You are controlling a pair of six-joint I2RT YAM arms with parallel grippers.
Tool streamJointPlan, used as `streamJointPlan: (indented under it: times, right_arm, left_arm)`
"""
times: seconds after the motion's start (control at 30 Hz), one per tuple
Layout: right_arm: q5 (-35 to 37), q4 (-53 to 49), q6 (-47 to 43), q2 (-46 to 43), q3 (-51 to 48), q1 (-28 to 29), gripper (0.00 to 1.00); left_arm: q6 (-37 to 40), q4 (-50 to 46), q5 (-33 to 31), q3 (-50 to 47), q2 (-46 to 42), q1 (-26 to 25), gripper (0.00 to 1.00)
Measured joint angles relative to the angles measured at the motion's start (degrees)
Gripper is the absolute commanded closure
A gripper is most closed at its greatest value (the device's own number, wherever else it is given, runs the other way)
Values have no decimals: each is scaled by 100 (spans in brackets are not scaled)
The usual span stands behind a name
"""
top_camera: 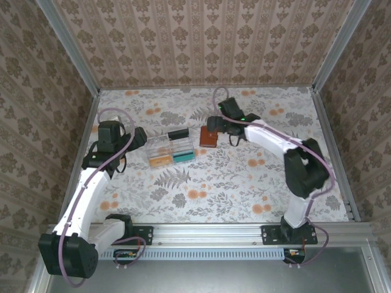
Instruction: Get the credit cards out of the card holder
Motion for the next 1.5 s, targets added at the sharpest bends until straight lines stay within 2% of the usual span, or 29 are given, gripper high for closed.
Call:
streamJointPlan:
  times: [0.13,0.37,0.47,0.6,0.67,0.73,0.9,1.1,1.27,1.4,1.5]
  right_arm:
    - [83,-422,72,929,901,181,0]
    - [127,-1038,96,1884,1926,216,0]
    - [157,-1196,90,2044,1971,238,5]
    - [151,-1257,68,2155,1971,262,20]
    - [157,-1231,39,2142,1939,271,23]
    - [157,-1062,7,2070,1753,278,32]
    - [157,-811,-63,1550,944,282,37]
    - [153,-590,-61,691,-304,282,37]
    - [76,-479,-37,-319,-1613,313,37]
    - [22,-505,37,-1075,-2483,428,37]
    - [4,-553,118,-1554,-2953,533,31]
  left_arm:
    - [-22,-173,116,214,0,-24,0]
    - [-22,-431,186,402,0,-70,0]
    - [-22,-538,208,428,0,-70,0]
    - [-24,-621,223,437,-2,-74,0]
    - [-39,-664,227,437,-4,-74,0]
    - [-63,-697,227,437,-13,-74,0]
    - [-127,-732,225,437,-50,-153,0]
    - [-221,-728,157,437,-87,-542,0]
    - [-431,-708,44,437,-76,-1106,1]
    - [-658,-612,-94,437,83,-1742,2]
    - [-815,-509,-195,437,302,-2343,1]
